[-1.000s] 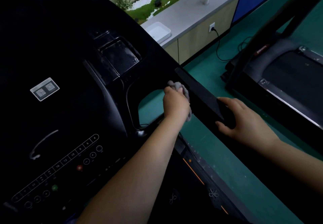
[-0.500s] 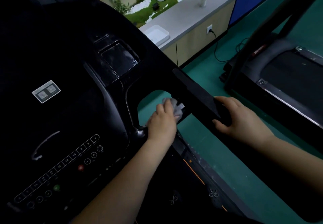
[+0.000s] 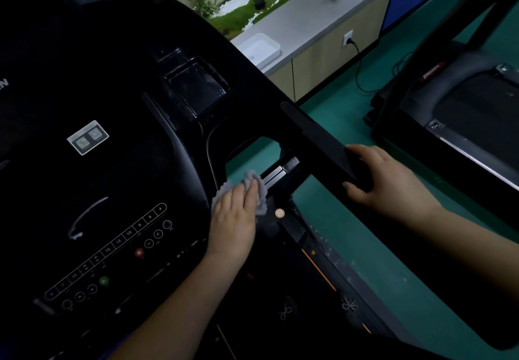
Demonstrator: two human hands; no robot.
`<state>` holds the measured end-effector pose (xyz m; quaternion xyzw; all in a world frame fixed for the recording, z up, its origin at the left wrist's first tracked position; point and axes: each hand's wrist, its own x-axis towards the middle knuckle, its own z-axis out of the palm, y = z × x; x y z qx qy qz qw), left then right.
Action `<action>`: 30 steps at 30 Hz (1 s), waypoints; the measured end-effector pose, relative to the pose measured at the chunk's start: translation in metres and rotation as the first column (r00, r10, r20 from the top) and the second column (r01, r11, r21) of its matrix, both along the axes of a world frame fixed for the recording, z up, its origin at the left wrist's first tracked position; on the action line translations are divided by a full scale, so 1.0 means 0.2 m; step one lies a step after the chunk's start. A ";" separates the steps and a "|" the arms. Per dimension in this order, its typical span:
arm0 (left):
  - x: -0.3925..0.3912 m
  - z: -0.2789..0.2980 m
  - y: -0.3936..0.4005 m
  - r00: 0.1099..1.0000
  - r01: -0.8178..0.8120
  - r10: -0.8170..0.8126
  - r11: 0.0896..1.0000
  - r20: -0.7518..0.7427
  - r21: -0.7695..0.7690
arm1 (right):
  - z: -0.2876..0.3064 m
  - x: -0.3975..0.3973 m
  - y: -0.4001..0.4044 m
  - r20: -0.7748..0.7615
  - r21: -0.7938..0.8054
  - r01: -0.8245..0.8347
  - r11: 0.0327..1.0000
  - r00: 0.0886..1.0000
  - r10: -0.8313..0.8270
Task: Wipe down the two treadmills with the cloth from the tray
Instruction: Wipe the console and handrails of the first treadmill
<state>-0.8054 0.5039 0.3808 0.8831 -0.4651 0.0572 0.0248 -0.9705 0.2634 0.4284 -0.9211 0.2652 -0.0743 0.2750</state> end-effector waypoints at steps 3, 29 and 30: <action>0.02 0.02 0.12 1.000 0.024 -0.024 1.000 0.013 0.012 | 0.00 0.00 0.00 0.008 0.003 -0.006 1.000 1.000 0.006; 0.42 0.19 -0.19 0.929 -0.352 0.365 0.921 0.056 -0.165 | 0.00 0.00 0.00 0.019 -0.010 -0.027 1.000 0.999 0.027; 0.48 0.23 -0.26 0.937 -0.337 0.349 0.922 0.029 -0.191 | 0.00 0.00 0.00 0.019 -0.010 -0.025 1.000 0.999 0.026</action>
